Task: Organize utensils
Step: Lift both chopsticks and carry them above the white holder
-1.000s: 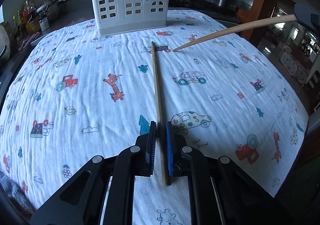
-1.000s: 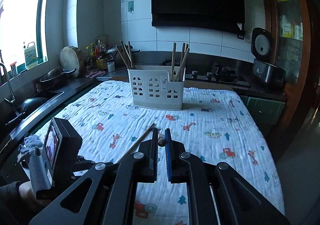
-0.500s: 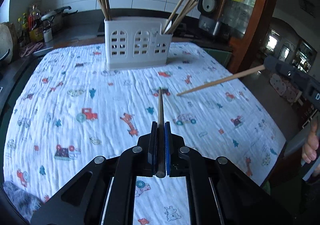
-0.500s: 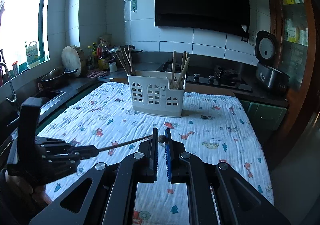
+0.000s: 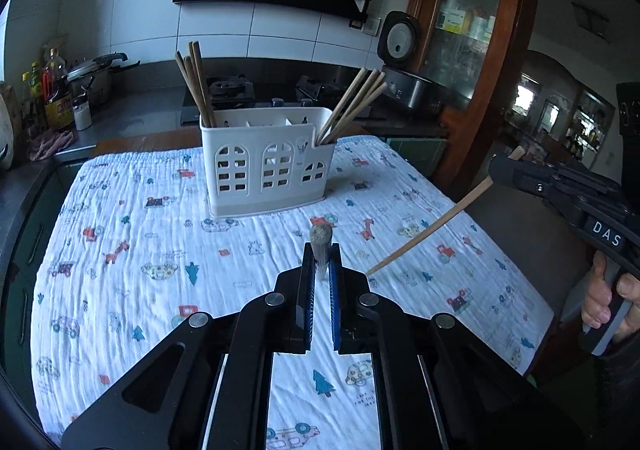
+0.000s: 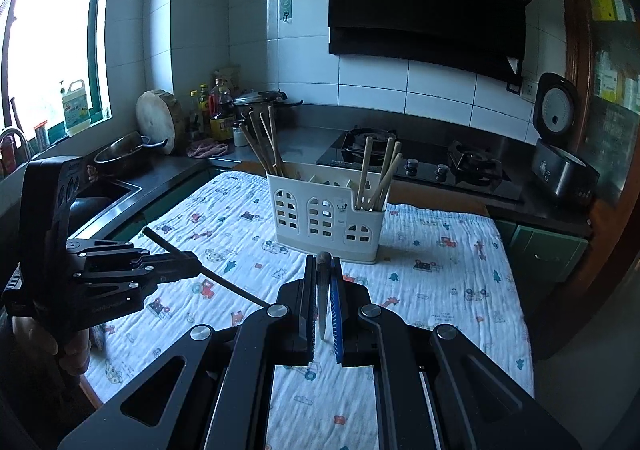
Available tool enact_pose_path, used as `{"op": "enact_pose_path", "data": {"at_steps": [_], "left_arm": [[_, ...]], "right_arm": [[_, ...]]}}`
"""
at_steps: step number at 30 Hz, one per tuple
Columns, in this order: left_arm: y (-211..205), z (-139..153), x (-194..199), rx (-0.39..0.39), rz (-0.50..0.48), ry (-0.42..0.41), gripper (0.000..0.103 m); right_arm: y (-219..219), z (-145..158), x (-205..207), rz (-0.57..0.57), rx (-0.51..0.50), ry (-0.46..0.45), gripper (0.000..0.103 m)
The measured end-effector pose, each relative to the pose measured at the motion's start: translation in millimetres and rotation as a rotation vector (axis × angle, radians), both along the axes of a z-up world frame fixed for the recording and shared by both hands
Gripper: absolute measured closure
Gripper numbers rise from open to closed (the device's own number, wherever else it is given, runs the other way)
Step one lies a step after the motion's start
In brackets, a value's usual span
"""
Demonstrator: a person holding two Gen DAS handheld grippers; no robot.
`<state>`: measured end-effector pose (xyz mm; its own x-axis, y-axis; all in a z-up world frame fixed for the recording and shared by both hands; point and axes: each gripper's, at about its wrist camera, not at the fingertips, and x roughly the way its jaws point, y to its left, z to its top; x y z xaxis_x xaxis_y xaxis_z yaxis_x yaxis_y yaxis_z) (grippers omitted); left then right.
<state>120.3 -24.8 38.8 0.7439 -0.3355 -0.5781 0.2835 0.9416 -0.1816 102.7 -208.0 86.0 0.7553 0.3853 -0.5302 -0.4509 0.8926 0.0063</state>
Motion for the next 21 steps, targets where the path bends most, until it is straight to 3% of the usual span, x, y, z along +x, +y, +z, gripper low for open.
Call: {"op": "enact_pose_path", "data": {"at_steps": [7,21], "left_arm": [[9,37,25,0.016,-0.006,-0.036,0.098],[32,144,92,0.067,0.081,-0.209,0.098]], "right_arm": [[11,32,28,0.026,-0.006,-0.02,0.096],[33,115,95,0.021,0.016,-0.116,0.096]]}}
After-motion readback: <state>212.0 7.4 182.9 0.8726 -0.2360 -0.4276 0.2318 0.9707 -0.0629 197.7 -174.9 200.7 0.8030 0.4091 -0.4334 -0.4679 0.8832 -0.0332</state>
